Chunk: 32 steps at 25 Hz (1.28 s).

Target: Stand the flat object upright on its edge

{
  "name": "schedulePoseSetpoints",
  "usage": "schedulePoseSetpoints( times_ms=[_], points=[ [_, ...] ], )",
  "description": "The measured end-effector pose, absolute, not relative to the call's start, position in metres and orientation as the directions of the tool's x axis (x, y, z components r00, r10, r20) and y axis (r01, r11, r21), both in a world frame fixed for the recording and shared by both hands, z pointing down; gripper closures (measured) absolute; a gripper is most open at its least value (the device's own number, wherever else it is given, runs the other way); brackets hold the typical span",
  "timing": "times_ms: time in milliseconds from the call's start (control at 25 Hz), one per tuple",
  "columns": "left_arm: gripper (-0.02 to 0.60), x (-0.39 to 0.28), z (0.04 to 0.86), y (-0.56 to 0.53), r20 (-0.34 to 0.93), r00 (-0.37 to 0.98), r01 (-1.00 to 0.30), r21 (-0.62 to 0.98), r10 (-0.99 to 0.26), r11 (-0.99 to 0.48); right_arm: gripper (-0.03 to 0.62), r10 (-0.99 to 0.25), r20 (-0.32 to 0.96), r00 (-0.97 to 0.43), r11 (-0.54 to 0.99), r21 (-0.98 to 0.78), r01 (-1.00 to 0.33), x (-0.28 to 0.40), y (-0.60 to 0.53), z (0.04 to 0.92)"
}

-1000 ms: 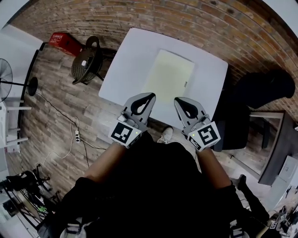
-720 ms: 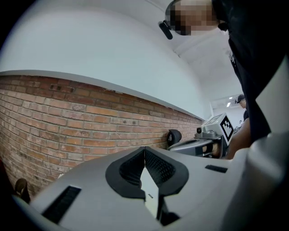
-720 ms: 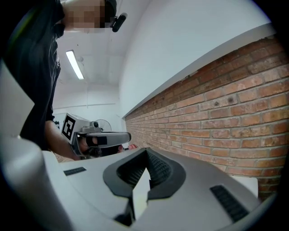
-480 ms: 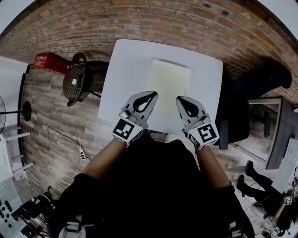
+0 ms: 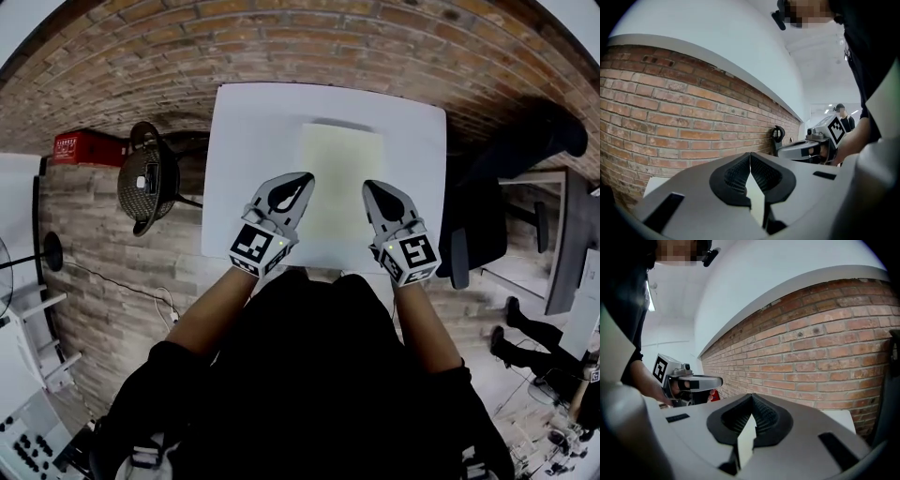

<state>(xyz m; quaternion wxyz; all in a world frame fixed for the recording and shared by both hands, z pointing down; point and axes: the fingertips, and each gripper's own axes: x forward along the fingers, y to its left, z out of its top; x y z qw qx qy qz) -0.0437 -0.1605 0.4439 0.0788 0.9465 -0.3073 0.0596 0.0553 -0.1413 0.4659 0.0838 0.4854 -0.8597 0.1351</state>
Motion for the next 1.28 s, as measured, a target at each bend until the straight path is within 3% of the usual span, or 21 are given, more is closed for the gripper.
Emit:
schedulePoseSetpoints(
  times_ms=[840, 1280],
  points=[
    [0.556, -0.044, 0.568, -0.244, 0.42, 0.772, -0.617, 0.312, -0.478, -0.723, 0.561, -0.79, 0.493, -0.364, 0.311, -0.19, -0.931, 0.086, -0.211, 0.572],
    [0.421, -0.042, 0.632, -0.276, 0.579, 0.694, -0.689, 0.362, -0.428, -0.628, 0.459, -0.721, 0.62, -0.309, 0.173, -0.27, -0.947, 0.117, -0.241, 0.636]
  ],
)
